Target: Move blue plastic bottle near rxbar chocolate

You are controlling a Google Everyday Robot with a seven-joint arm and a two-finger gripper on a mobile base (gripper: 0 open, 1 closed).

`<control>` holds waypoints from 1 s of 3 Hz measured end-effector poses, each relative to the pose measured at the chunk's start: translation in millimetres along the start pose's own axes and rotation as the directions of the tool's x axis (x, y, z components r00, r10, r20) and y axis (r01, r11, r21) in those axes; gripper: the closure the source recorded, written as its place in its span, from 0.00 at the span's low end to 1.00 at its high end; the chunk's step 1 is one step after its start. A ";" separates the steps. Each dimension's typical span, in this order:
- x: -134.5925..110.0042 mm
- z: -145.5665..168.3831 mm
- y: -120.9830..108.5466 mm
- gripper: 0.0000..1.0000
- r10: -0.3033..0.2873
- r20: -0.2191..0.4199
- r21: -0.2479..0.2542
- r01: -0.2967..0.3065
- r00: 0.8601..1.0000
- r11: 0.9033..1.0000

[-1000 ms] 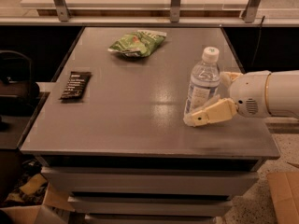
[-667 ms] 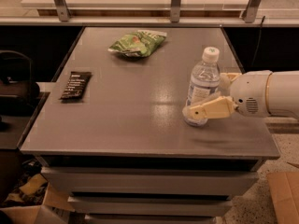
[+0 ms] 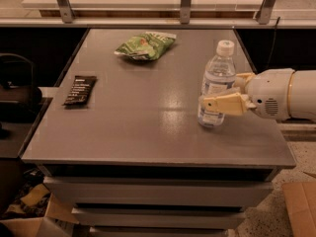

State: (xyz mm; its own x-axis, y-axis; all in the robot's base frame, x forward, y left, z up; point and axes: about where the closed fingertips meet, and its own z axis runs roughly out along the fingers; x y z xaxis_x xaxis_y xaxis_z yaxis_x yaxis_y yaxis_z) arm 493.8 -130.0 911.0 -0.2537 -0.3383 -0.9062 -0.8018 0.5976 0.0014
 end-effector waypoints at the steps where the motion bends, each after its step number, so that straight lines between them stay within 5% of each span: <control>1: -15.6 -9.2 -5.9 0.88 -0.020 0.028 0.017 0.020 0.999 1.000; 2: -38.4 -17.2 -17.4 1.00 -0.044 0.053 0.038 0.042 0.998 0.998; 3: -38.5 -17.2 -17.3 1.00 -0.044 0.053 0.038 0.042 0.998 0.998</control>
Offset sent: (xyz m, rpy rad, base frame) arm 0.0303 -0.0225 0.0645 0.0196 -0.1090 -0.0356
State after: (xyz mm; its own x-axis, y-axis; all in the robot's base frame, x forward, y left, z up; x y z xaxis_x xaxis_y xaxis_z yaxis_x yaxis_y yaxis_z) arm 508.2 -139.8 953.1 -0.1895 -0.3255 -0.9264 -0.7906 0.6101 -0.0527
